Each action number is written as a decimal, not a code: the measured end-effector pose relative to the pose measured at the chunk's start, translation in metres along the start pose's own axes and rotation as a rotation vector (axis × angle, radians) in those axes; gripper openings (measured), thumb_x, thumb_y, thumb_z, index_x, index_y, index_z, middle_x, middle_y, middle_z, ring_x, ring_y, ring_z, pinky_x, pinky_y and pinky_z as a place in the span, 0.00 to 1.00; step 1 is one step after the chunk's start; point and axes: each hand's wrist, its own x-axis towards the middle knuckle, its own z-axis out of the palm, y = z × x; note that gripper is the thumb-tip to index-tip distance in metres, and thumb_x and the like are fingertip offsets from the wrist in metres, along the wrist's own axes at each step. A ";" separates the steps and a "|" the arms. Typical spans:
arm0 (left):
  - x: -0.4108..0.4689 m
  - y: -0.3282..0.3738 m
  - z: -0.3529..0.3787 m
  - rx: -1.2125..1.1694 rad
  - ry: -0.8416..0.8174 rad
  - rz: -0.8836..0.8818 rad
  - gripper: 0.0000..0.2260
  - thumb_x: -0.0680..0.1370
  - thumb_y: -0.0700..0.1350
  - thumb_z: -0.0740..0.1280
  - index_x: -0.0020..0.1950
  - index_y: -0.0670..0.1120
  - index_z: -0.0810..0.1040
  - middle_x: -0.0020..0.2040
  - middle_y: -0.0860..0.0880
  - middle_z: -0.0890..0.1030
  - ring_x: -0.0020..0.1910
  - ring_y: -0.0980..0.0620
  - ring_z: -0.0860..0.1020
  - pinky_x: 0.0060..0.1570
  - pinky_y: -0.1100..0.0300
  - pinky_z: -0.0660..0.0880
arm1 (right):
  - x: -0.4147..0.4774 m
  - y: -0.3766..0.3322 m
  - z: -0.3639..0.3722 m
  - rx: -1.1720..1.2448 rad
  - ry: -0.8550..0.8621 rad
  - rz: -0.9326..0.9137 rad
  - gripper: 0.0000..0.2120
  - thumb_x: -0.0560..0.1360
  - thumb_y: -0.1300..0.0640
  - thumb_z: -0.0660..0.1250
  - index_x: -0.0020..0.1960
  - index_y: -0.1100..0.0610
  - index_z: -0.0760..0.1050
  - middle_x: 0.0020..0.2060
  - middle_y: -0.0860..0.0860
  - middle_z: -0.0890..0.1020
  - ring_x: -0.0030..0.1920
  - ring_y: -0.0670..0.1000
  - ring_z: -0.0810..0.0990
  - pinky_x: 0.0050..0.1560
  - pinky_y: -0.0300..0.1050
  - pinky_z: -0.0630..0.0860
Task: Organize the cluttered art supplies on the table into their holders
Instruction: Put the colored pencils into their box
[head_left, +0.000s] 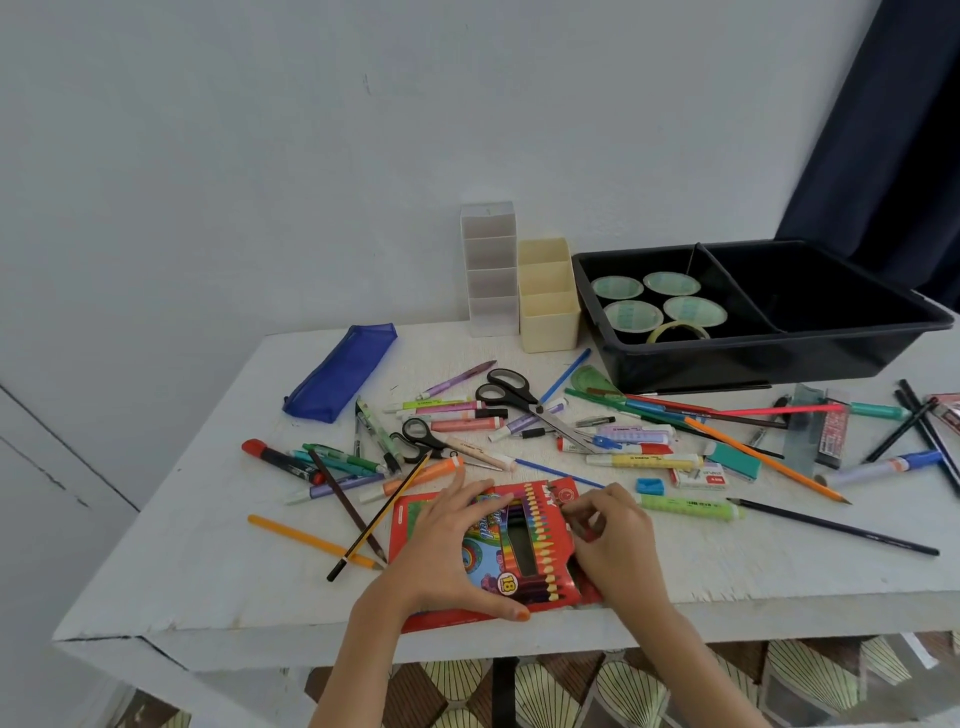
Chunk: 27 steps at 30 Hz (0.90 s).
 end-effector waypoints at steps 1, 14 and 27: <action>0.000 0.002 -0.001 0.003 -0.004 -0.004 0.47 0.59 0.67 0.74 0.73 0.65 0.55 0.72 0.66 0.47 0.72 0.63 0.40 0.72 0.49 0.43 | 0.001 0.000 -0.001 0.001 -0.009 -0.006 0.06 0.69 0.63 0.73 0.45 0.56 0.81 0.41 0.47 0.74 0.38 0.40 0.71 0.37 0.28 0.65; 0.010 0.038 0.004 -0.004 0.099 0.095 0.43 0.60 0.67 0.74 0.71 0.64 0.59 0.70 0.60 0.63 0.70 0.60 0.58 0.70 0.57 0.51 | 0.003 -0.002 -0.043 0.464 -0.034 0.361 0.15 0.76 0.66 0.64 0.40 0.47 0.77 0.39 0.49 0.82 0.41 0.50 0.80 0.42 0.50 0.77; -0.010 0.044 -0.043 0.019 0.236 0.119 0.40 0.60 0.66 0.74 0.69 0.63 0.63 0.67 0.63 0.68 0.63 0.66 0.64 0.68 0.60 0.54 | 0.020 -0.044 -0.054 0.686 -0.118 0.430 0.13 0.78 0.67 0.60 0.43 0.55 0.79 0.39 0.53 0.82 0.38 0.52 0.80 0.36 0.49 0.77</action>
